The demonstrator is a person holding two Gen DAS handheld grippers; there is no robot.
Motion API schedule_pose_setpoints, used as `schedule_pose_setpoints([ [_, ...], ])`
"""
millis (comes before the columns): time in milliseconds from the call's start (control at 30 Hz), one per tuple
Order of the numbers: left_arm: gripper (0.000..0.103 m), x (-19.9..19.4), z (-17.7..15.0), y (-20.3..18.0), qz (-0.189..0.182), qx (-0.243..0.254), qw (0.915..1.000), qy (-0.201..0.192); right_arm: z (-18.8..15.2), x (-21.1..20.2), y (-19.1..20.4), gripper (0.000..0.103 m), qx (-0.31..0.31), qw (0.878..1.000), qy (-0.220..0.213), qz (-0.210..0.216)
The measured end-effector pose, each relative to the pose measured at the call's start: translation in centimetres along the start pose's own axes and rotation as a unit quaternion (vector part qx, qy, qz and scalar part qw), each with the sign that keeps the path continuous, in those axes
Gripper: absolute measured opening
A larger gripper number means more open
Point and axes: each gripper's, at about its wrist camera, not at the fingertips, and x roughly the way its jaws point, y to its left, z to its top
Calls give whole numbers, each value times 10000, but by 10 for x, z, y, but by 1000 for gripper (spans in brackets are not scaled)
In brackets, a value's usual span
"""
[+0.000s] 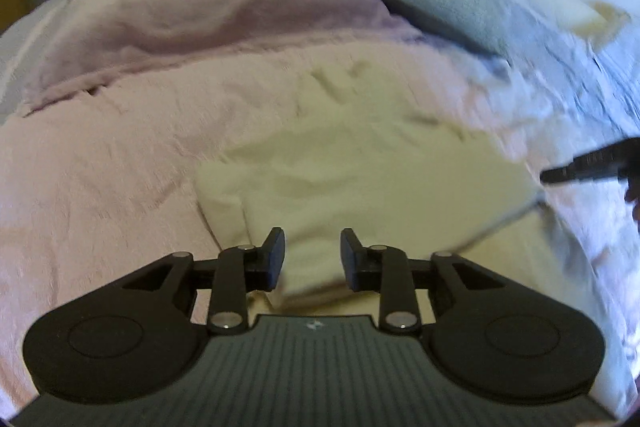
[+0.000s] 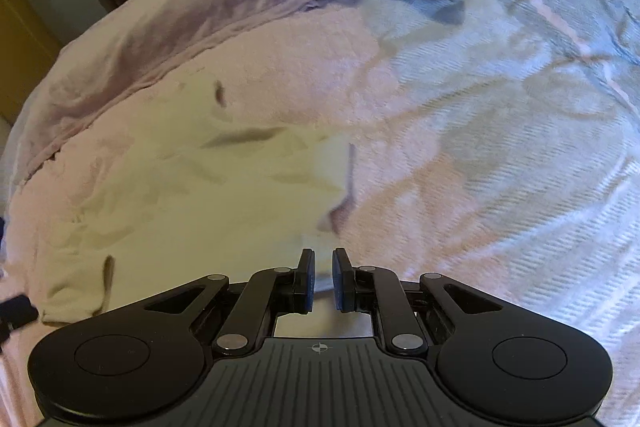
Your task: Fold clothes
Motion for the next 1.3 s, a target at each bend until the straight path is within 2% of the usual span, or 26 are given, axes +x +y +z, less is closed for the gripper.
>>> schedule_pose_setpoints([
  [33,24,0,0,0,45,-6,10000,-57,-1,3,4,13,-70,10000,-4,39],
  [133,24,34,-4,-8,246,188,9995,104,-5,14,15,13,-341,9994,-32,77],
  [200,26,68,-17,-10,522,297,9967,551,-5,16,17,12,-440,9990,-85,60],
  [300,26,65,-14,-10,499,324,9971,469,-2,17,16,13,-516,9985,-176,44],
  [367,26,49,-6,-5,426,243,9985,262,0,17,15,13,-566,9981,-237,33],
  [500,28,45,2,7,186,-126,9997,16,4,20,14,13,-650,9972,-356,17],
  [633,25,82,1,17,466,-28,9965,687,13,48,9,14,-572,9983,-104,38],
  [733,25,77,17,22,263,-27,9970,728,19,58,4,14,-539,9983,184,90],
  [800,25,71,31,30,202,-156,9969,750,30,48,2,14,-564,9980,143,248],
  [933,23,76,68,51,118,-723,9956,576,60,46,1,15,-286,9968,176,731],
  [967,24,87,81,53,20,-854,9949,541,70,53,1,16,-174,9960,211,848],
  [1000,25,98,94,54,-82,-984,9938,507,81,62,1,22,-36,9950,223,973],
  [1033,26,113,106,57,-220,-1112,9924,487,93,72,2,28,125,9934,234,1118],
  [1067,29,129,118,59,-414,-1270,9899,481,105,83,3,43,289,9911,230,1278],
  [1100,30,146,129,62,-610,-1429,9867,475,115,95,5,53,447,9880,204,1463],
  [1167,32,182,147,68,-932,-1805,9771,631,137,122,11,54,685,9804,230,1831],
  [1300,35,240,161,84,-1336,-2486,9542,996,169,171,20,54,935,9660,491,2361],
])
